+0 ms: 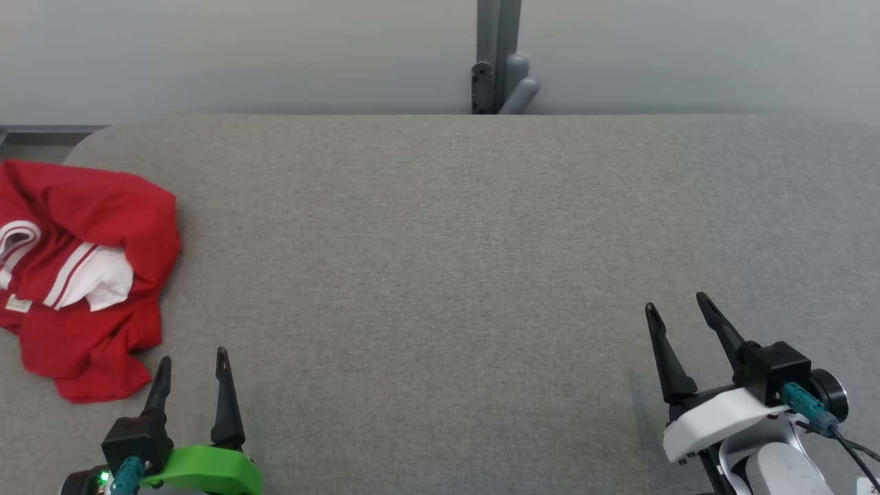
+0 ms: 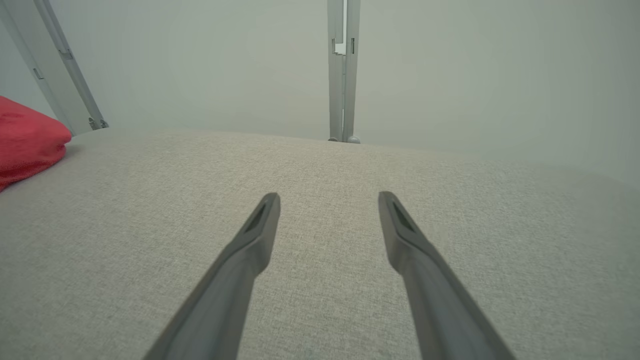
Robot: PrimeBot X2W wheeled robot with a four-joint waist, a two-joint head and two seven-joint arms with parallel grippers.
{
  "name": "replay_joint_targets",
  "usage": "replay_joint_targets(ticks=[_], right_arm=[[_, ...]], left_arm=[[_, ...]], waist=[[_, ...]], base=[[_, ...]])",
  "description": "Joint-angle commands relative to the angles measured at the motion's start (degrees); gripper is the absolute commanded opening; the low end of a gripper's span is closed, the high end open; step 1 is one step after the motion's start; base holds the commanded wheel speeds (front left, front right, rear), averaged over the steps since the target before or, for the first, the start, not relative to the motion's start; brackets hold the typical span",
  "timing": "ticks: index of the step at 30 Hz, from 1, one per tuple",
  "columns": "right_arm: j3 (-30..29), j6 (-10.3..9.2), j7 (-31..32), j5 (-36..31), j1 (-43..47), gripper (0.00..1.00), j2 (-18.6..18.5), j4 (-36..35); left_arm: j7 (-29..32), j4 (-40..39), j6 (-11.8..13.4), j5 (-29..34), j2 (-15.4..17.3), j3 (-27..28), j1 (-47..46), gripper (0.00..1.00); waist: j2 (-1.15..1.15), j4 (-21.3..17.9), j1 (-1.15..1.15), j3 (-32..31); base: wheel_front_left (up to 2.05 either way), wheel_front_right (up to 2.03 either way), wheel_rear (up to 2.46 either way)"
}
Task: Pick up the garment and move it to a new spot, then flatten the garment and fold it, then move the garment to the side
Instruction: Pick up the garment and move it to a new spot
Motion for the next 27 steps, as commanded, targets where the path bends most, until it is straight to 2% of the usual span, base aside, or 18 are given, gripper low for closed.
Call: replay_joint_targets(ticks=[1, 5, 6, 17, 22, 27], right_arm=[[0.4, -0.04, -0.2, -0.9, -0.6, 1.0, -0.4, -0.9], [1.4, -0.05, -0.2, -1.3, -1.0, 1.0, -0.9, -1.9], [1.4, -0.05, -0.2, -1.3, -1.0, 1.0, -0.9, -1.9], [0.7, -0.05, -0.2, -2.2, -2.7, 1.0, -0.4, -0.4], [0.8, -0.05, -0.2, -2.7, -2.7, 1.0, -0.2, 0.2], [1.2, -0.05, -0.2, -3.3, -3.4, 1.0, -0.2, 0.3]], left_arm=[[0.0, 0.4, 1.2, 0.6, 0.4, 0.3, -0.2, 1.0], [0.0, 0.7, 2.6, 0.2, 0.4, 0.5, -1.2, 1.0], [0.0, 0.7, 2.6, 0.2, 0.4, 0.5, -1.2, 1.0], [0.0, 0.1, 4.2, -3.9, 0.3, 1.8, -1.5, 1.0], [0.0, 0.8, 5.1, -3.8, 0.3, 1.8, -0.9, 1.0], [0.0, 1.2, 5.2, -5.0, 0.3, 2.4, -0.5, 1.0]], waist=[[0.0, 4.6, 0.0, 0.8], [0.0, 9.1, 0.0, 1.9], [0.0, 9.1, 0.0, 1.9], [0.0, 20.5, 0.0, 3.9], [0.0, 24.0, 0.0, 4.4], [0.0, 25.6, 0.0, 4.9]], base=[[0.0, 0.0, 0.0], [0.0, 0.0, 0.0], [0.0, 0.0, 0.0], [0.0, 0.0, 0.0], [0.0, 0.0, 0.0], [0.0, 0.0, 0.0]])
